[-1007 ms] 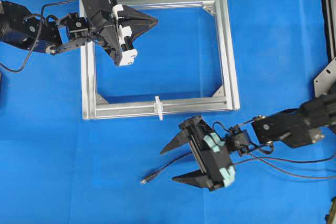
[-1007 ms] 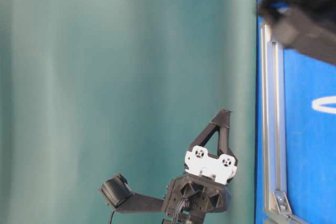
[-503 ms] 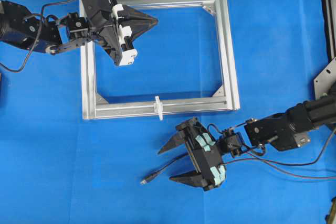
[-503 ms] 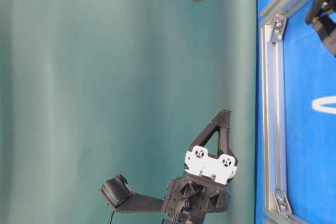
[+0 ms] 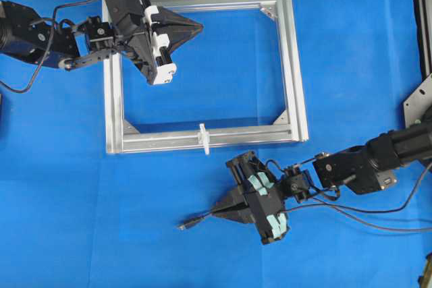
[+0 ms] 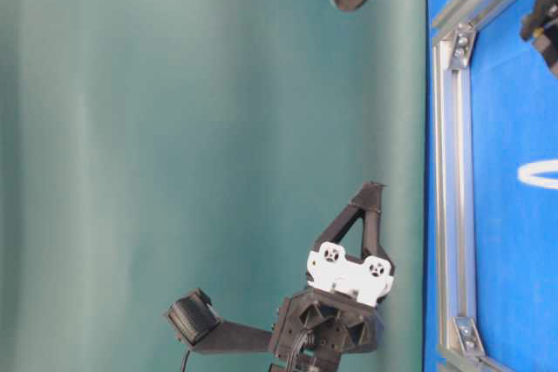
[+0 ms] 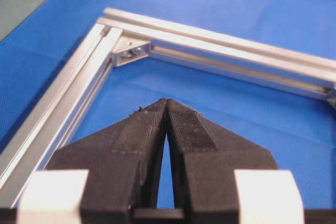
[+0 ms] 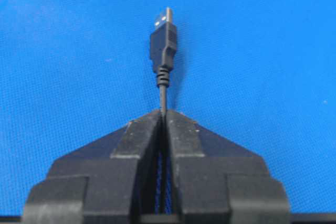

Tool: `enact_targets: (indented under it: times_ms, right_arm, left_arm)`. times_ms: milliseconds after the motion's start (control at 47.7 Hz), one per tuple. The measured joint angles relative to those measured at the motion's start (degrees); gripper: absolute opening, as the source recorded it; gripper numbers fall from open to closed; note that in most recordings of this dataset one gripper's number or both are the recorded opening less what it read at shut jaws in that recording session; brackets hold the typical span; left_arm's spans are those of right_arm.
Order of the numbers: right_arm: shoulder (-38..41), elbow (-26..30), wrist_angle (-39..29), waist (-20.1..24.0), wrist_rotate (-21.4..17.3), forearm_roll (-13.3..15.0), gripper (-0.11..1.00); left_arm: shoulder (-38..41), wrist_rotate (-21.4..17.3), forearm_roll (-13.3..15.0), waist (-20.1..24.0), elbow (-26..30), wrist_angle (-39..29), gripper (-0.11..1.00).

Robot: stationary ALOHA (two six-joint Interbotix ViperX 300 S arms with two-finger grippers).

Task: Insert the wire through the string loop located in the center.
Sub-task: 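Lift the cable with the right gripper and swing it toward the frame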

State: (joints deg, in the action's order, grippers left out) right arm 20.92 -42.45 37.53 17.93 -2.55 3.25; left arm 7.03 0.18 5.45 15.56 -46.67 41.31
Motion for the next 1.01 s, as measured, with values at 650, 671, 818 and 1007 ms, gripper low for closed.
enact_targets:
  times_ms: [650, 671, 818, 1007]
  right_arm:
    - [-9.9, -1.4, -7.1, 0.0, 0.5, 0.4, -0.02]
    - [-10.4, -1.4, -7.6, -0.1, 0.5, 0.4, -0.02]
    - [-13.7, -1.4, -10.4, -0.1, 0.5, 0.4, -0.02]
    - [-14.5, -1.4, -11.2, -0.1, 0.4, 0.5, -0.02]
  left_arm:
    - [0.0, 0.0, 0.0, 0.0, -0.4, -0.4, 0.0]
    - [0.0, 0.0, 0.0, 0.0, -0.4, -0.4, 0.0]
    - [0.0, 0.0, 0.0, 0.1, -0.4, -0.4, 0.0]
    - [0.0, 0.1, 0.0, 0.0, -0.4, -0.4, 0.0]
